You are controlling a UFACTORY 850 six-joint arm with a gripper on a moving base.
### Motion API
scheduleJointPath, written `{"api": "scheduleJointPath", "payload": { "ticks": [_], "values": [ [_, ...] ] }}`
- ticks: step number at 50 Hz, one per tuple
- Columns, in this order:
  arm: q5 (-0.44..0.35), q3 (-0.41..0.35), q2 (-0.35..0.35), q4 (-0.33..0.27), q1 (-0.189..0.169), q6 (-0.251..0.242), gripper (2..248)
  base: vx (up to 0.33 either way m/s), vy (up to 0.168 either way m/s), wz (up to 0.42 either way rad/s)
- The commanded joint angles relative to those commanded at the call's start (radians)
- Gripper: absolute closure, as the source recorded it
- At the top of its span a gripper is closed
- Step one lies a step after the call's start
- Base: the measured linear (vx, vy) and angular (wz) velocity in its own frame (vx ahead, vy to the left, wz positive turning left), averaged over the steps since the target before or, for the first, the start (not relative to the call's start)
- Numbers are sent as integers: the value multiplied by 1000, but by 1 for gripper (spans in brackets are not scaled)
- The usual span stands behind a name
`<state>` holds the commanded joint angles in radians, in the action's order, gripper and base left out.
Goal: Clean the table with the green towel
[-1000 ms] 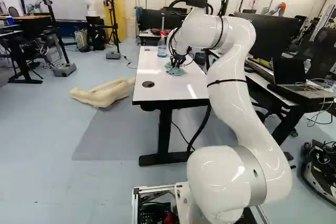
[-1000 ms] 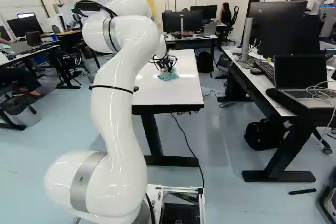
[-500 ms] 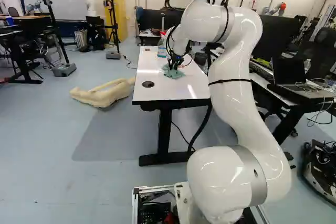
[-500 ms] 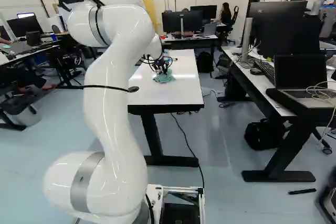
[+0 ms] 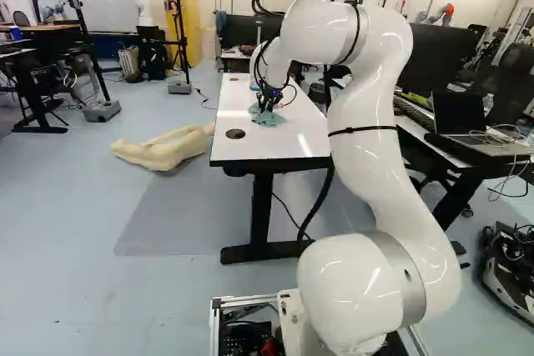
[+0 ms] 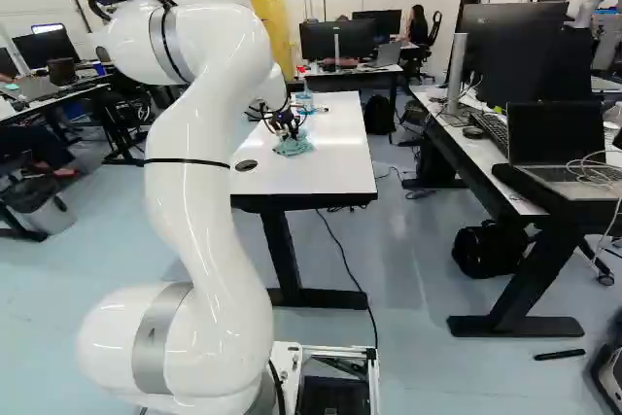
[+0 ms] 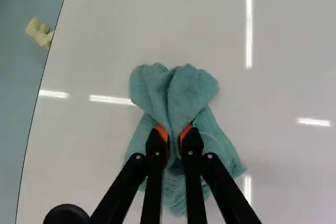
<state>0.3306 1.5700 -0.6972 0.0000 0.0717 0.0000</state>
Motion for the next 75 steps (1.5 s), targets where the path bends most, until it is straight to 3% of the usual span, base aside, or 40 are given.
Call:
{"api": "scheduleJointPath", "payload": {
  "ticks": [14, 26, 38, 75],
  "values": [
    [0, 35, -24, 0, 32, 0, 206, 0, 0, 0],
    [0, 102, -70, 0, 32, 0, 206, 0, 0, 0],
    [0, 136, -94, 0, 9, 0, 206, 0, 0, 0],
    [0, 129, -89, 0, -82, 0, 206, 0, 0, 0]
  ]
}}
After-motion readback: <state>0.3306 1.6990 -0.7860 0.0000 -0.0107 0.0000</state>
